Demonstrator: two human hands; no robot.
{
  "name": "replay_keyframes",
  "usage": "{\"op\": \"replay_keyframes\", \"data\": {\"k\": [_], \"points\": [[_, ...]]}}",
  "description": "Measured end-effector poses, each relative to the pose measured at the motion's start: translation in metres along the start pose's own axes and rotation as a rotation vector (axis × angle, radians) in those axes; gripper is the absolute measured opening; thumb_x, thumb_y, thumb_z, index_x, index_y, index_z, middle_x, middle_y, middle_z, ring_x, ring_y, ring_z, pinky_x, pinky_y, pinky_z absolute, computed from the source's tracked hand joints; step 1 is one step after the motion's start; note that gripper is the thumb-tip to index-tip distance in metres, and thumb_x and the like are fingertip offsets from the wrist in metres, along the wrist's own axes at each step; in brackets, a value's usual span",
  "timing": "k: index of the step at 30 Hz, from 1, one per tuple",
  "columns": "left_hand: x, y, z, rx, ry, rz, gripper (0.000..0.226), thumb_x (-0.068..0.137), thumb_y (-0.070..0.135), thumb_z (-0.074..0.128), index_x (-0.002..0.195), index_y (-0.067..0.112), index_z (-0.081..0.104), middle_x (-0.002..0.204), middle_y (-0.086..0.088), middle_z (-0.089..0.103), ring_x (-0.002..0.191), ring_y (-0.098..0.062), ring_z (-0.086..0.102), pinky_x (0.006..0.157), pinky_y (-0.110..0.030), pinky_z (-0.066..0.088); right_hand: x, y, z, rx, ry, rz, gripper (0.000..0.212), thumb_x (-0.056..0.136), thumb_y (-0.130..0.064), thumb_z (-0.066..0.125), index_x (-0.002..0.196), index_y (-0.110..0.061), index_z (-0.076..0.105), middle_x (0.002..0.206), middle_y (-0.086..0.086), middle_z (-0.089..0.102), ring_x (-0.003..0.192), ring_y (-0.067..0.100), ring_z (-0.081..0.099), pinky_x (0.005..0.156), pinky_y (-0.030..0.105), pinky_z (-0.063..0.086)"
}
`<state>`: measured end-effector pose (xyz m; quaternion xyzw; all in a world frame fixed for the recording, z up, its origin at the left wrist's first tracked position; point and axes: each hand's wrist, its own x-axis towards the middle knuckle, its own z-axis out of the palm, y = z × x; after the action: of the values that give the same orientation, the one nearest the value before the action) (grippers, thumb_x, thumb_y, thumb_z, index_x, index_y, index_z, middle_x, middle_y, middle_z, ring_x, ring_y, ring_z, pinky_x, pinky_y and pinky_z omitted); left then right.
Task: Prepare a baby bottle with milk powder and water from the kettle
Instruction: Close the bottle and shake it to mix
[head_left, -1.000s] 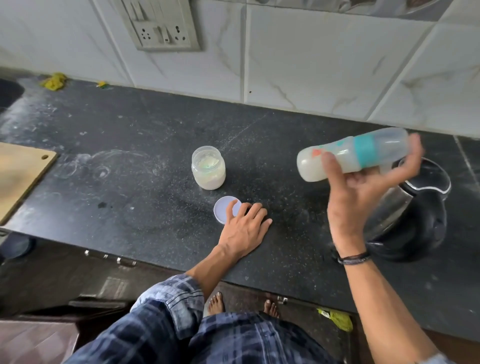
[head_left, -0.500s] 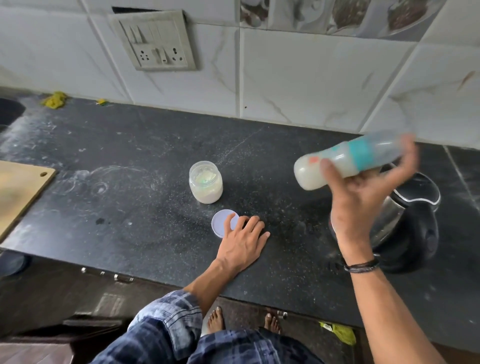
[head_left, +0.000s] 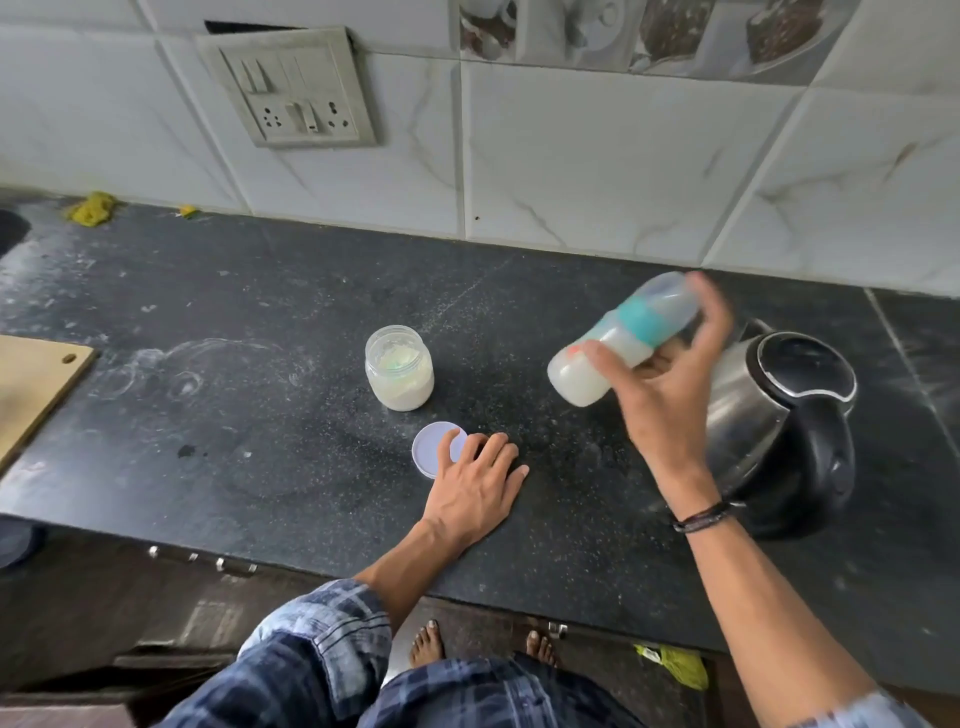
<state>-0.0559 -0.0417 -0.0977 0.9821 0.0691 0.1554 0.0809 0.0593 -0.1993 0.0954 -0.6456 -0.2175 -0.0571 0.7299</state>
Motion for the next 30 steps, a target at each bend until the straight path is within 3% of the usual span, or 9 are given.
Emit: {"op": "replay_keyframes", "data": {"k": [3, 7, 12, 14, 16, 21, 25, 28, 30], "points": [[-0.001, 0.0, 0.001, 0.003, -0.006, -0.012, 0.035, 0.107, 0.05, 0.04, 0.116, 0.024, 0.062, 0.126, 0.008, 0.057, 0.11, -0.021, 0.054, 0.11, -0.056, 0.024, 0.011, 0.001, -0.002, 0.074, 0.189, -0.148, 0.097, 0.086, -0.009, 0.087, 0.153, -0.027, 0.02, 0.142, -0.018, 0.057, 0.121, 0.021, 0.067, 0.093, 0.035, 0.059], [-0.001, 0.0, 0.0, 0.002, 0.016, 0.004, 0.036, 0.107, 0.051, 0.04, 0.116, 0.024, 0.061, 0.124, 0.007, 0.057, 0.107, -0.021, 0.055, 0.109, -0.057, 0.028, 0.008, 0.003, -0.002, -0.113, -0.035, 0.027, 0.097, 0.076, -0.015, 0.093, 0.146, -0.045, 0.033, 0.132, -0.018, 0.061, 0.107, 0.017, 0.072, 0.09, 0.042, 0.062], [0.0, 0.002, -0.003, 0.006, -0.016, -0.018, 0.036, 0.107, 0.05, 0.041, 0.116, 0.022, 0.063, 0.126, 0.006, 0.058, 0.109, -0.023, 0.055, 0.109, -0.059, 0.03, 0.014, -0.001, -0.002, 0.054, 0.195, -0.182, 0.098, 0.088, -0.007, 0.085, 0.155, -0.022, 0.015, 0.144, -0.015, 0.057, 0.122, 0.021, 0.067, 0.093, 0.035, 0.06], [-0.001, 0.002, -0.003, 0.002, -0.02, -0.012, 0.037, 0.107, 0.049, 0.042, 0.116, 0.022, 0.064, 0.126, 0.006, 0.059, 0.109, -0.023, 0.056, 0.11, -0.059, 0.031, 0.008, 0.002, 0.003, -0.009, 0.1, -0.045, 0.098, 0.083, -0.007, 0.087, 0.153, -0.022, 0.021, 0.142, -0.017, 0.054, 0.117, 0.019, 0.069, 0.091, 0.039, 0.062], [0.0, 0.001, -0.004, 0.006, -0.023, -0.009, 0.037, 0.108, 0.05, 0.041, 0.117, 0.022, 0.064, 0.125, 0.006, 0.059, 0.109, -0.023, 0.056, 0.111, -0.058, 0.03, -0.001, 0.007, -0.001, -0.047, -0.036, 0.055, 0.099, 0.076, -0.003, 0.09, 0.15, -0.027, 0.03, 0.134, -0.023, 0.057, 0.109, 0.017, 0.072, 0.089, 0.034, 0.061], [-0.001, 0.002, -0.005, 0.019, -0.018, -0.009, 0.036, 0.108, 0.048, 0.042, 0.116, 0.021, 0.064, 0.125, 0.005, 0.06, 0.107, -0.023, 0.056, 0.11, -0.057, 0.029, 0.016, 0.001, -0.008, 0.121, 0.235, -0.099, 0.097, 0.084, 0.0, 0.085, 0.15, -0.02, 0.018, 0.147, 0.001, 0.042, 0.121, 0.018, 0.066, 0.096, 0.033, 0.057], [0.0, 0.001, -0.005, -0.001, -0.023, -0.001, 0.037, 0.108, 0.05, 0.039, 0.117, 0.023, 0.062, 0.125, 0.006, 0.058, 0.108, -0.023, 0.056, 0.111, -0.057, 0.027, 0.003, 0.004, -0.007, -0.032, -0.006, 0.069, 0.098, 0.073, -0.004, 0.09, 0.147, -0.033, 0.033, 0.141, -0.013, 0.053, 0.11, 0.02, 0.072, 0.089, 0.032, 0.059], [0.0, 0.002, -0.004, 0.018, -0.016, -0.011, 0.037, 0.108, 0.05, 0.04, 0.116, 0.022, 0.063, 0.125, 0.006, 0.059, 0.108, -0.023, 0.056, 0.111, -0.057, 0.026, 0.003, 0.006, -0.002, 0.098, 0.237, -0.003, 0.102, 0.079, -0.007, 0.09, 0.153, -0.021, 0.021, 0.149, 0.005, 0.044, 0.118, 0.016, 0.068, 0.093, 0.034, 0.059], [-0.001, 0.001, -0.003, 0.013, -0.017, -0.006, 0.036, 0.108, 0.05, 0.04, 0.117, 0.022, 0.063, 0.125, 0.006, 0.059, 0.108, -0.023, 0.055, 0.11, -0.057, 0.027, 0.004, 0.006, 0.005, 0.107, 0.261, 0.019, 0.1, 0.079, -0.008, 0.09, 0.151, -0.021, 0.021, 0.149, 0.006, 0.041, 0.116, 0.013, 0.069, 0.093, 0.032, 0.058]]}}
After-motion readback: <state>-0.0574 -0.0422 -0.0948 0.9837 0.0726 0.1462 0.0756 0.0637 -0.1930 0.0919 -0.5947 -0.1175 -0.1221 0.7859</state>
